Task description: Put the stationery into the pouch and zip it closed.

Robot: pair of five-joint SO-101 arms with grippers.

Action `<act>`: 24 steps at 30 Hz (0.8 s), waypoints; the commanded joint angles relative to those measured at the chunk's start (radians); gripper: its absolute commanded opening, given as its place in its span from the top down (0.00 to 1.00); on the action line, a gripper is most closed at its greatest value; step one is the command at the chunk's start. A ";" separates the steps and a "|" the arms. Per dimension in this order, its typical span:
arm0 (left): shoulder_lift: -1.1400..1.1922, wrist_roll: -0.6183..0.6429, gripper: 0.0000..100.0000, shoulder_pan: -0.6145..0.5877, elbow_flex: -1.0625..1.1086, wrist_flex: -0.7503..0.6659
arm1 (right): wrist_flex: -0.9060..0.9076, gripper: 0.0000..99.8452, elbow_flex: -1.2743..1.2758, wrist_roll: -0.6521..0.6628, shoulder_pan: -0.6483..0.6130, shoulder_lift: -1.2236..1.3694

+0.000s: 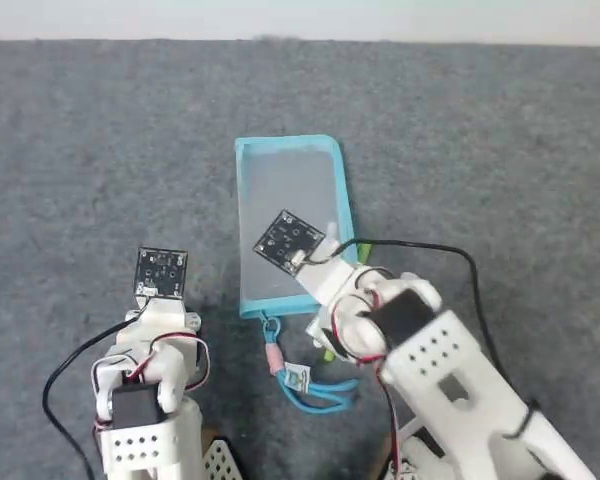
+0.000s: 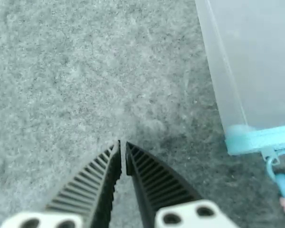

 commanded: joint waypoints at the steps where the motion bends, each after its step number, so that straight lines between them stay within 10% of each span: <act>1: -0.018 -0.003 0.99 0.006 -0.007 0.002 | -0.087 0.92 -0.052 -0.015 -0.005 0.108; 24: -0.018 -0.003 0.99 0.011 -0.007 0.003 | -0.315 0.92 -0.239 -0.046 0.242 0.558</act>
